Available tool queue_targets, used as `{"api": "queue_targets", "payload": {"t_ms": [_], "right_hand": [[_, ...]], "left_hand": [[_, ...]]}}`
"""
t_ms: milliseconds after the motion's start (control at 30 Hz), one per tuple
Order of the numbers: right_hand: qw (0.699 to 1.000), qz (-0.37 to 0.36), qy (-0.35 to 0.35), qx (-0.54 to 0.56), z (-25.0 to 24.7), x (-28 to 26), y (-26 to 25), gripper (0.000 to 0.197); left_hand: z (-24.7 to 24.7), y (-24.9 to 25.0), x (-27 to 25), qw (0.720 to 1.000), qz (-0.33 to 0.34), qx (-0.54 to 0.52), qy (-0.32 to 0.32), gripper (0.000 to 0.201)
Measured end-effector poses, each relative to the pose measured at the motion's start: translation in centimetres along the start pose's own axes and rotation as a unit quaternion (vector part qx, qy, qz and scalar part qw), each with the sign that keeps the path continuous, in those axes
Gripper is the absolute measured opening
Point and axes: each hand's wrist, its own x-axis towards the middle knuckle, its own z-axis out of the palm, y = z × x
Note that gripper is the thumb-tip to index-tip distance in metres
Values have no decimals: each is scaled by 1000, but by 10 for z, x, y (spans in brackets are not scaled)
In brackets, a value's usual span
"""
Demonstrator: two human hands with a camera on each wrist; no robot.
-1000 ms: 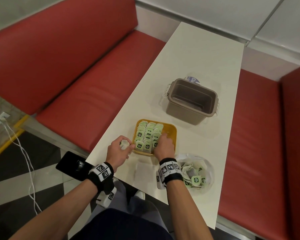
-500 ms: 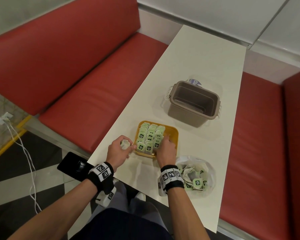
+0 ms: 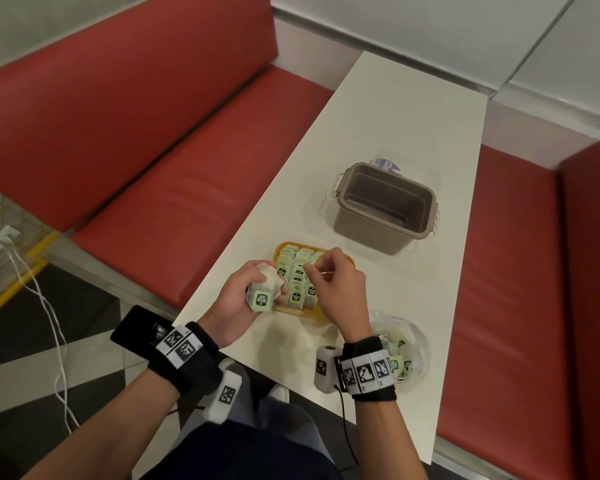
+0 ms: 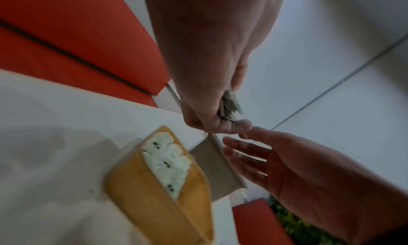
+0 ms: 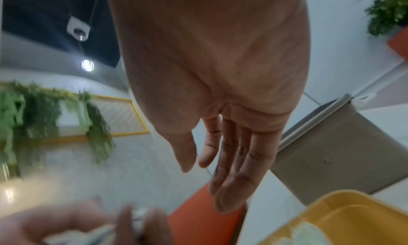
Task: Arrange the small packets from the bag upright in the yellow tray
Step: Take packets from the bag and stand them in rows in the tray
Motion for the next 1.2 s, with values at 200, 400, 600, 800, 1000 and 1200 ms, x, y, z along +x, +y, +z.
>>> {"api": "queue_targets", "payload": {"t_ms": [200, 400, 600, 800, 1000, 1200], "right_hand": [[997, 11, 26, 71, -17, -33, -32, 23], [970, 128, -87, 186, -3, -49, -37, 40], [957, 135, -39, 253, -9, -40, -33, 19], [991, 23, 16, 134, -28, -22, -25, 5], [986, -124, -50, -102, -46, -5, -30, 10], [988, -119, -52, -86, -49, -1, -29, 10]], "left_hand": [[20, 0, -6, 997, 22, -72, -19, 30], [30, -1, -3, 993, 91, -74, -32, 36], [32, -2, -3, 993, 119, -12, -7, 39], [25, -13, -4, 994, 66, 81, -34, 35], [26, -24, -1, 986, 43, 149, -52, 42], [31, -25, 6, 980, 57, 185, -47, 28]]}}
